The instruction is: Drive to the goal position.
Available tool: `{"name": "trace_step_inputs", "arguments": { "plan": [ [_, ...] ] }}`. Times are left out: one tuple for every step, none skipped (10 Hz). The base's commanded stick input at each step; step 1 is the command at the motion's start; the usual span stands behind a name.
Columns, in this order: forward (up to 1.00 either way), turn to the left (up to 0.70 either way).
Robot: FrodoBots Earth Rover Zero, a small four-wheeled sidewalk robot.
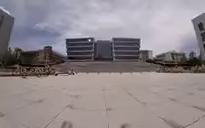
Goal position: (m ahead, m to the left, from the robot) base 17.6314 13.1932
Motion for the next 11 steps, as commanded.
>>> {"name": "trace_step_inputs", "arguments": {
  "plan": [
    [0.70,0.00],
    [0.70,0.00],
    [0.70,0.00],
    [0.70,0.00],
    [0.70,0.00],
    [0.70,0.00],
    [0.70,0.00],
    [0.70,0.00],
    [0.70,0.00],
    [0.70,0.00],
    [0.70,0.00]
  ]
}}
